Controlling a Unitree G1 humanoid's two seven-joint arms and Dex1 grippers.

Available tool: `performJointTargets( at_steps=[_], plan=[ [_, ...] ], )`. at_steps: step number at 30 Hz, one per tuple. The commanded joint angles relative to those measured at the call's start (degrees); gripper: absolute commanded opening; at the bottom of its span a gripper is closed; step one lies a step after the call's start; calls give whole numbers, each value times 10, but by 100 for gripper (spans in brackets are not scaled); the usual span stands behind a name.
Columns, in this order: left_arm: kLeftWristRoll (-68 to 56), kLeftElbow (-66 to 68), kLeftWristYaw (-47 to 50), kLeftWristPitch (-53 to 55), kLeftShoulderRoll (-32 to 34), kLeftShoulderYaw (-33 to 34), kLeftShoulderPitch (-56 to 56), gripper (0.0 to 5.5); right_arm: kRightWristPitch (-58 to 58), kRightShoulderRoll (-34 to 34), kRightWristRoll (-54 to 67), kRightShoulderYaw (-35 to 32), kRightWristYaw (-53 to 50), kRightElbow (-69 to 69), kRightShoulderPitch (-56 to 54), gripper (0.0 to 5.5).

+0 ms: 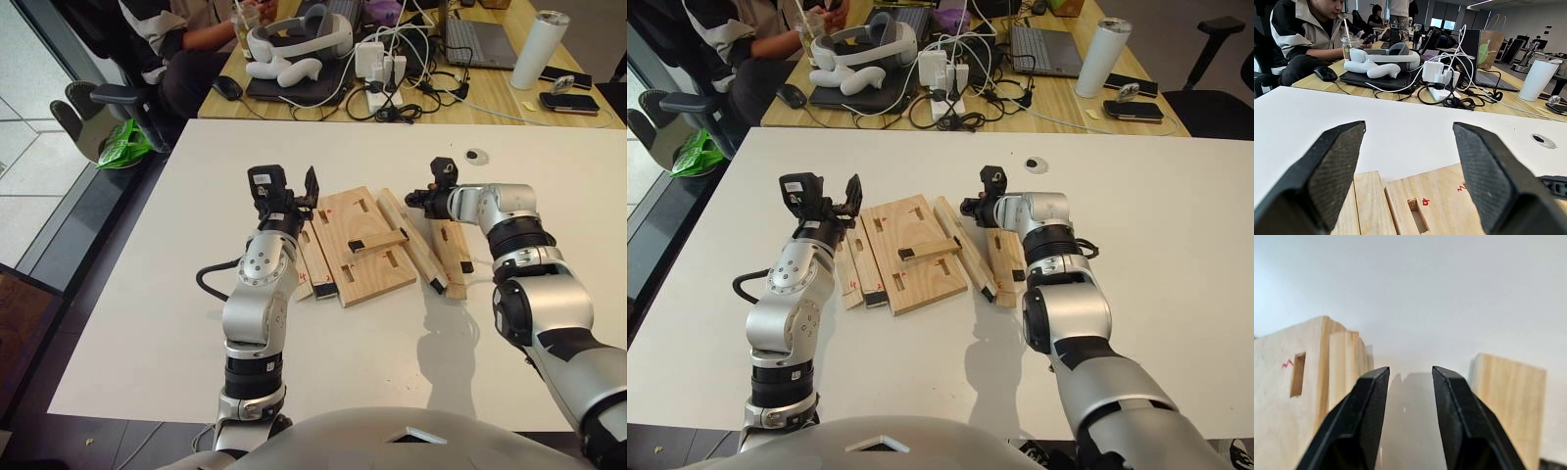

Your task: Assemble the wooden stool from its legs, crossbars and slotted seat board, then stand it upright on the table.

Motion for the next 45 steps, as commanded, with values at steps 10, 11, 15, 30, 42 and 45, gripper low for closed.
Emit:
performJointTargets(
  at_steps=[10, 11, 15, 30, 42, 45],
  plan=[
    [-3, -14, -14, 34, 8, 4, -13, 334, 90, 83, -42, 87, -73, -269, 128, 171],
    [-3, -16, -14, 36, 8, 4, -12, 334, 85, 83, -52, 94, -78, -266, 134, 171],
    [-1, -21, -17, 41, 7, 1, -11, 334, 56, 81, -79, 117, -80, -261, 141, 171],
    [3, -27, -11, 44, 1, -2, -5, 334, 54, 96, -81, 84, -89, -232, 125, 324],
    [5, -27, -2, 36, -5, -3, -2, 334, 53, 90, -52, 27, -69, -95, 43, 296],
    [5, -27, 3, 34, -8, -5, -1, 334, 42, 84, -51, 19, -57, -54, 17, 248]
  ],
)
